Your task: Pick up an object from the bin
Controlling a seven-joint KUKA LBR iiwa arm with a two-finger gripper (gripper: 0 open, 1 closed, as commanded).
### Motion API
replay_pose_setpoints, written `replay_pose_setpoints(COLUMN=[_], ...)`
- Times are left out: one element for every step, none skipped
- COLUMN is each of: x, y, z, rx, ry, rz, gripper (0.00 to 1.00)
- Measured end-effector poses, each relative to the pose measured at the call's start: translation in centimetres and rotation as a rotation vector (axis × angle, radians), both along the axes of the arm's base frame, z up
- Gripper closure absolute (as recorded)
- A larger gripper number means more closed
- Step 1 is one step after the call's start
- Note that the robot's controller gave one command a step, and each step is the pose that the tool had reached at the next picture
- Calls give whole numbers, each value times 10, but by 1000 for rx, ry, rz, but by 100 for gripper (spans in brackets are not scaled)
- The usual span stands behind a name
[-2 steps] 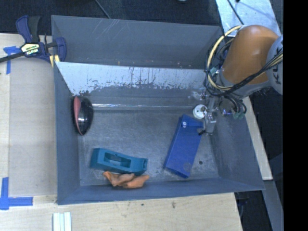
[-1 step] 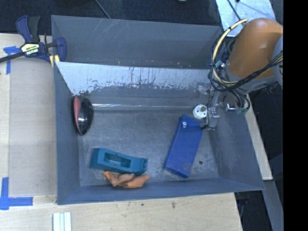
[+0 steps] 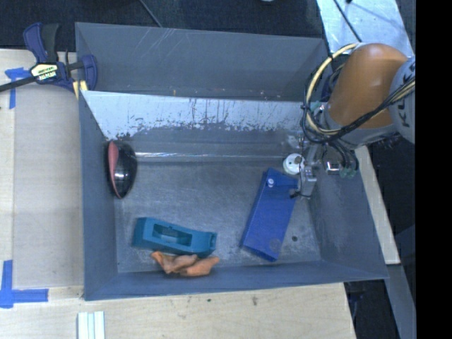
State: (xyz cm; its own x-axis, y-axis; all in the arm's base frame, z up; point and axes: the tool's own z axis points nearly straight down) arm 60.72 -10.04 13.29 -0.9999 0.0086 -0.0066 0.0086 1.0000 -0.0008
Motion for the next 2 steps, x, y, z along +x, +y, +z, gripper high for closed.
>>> replay_pose_setpoints(x=[-5,-15], y=[12,12], z=[-20,-32], rx=[0,0], ry=[5,-1], rz=[-1,-163], gripper=[0,100])
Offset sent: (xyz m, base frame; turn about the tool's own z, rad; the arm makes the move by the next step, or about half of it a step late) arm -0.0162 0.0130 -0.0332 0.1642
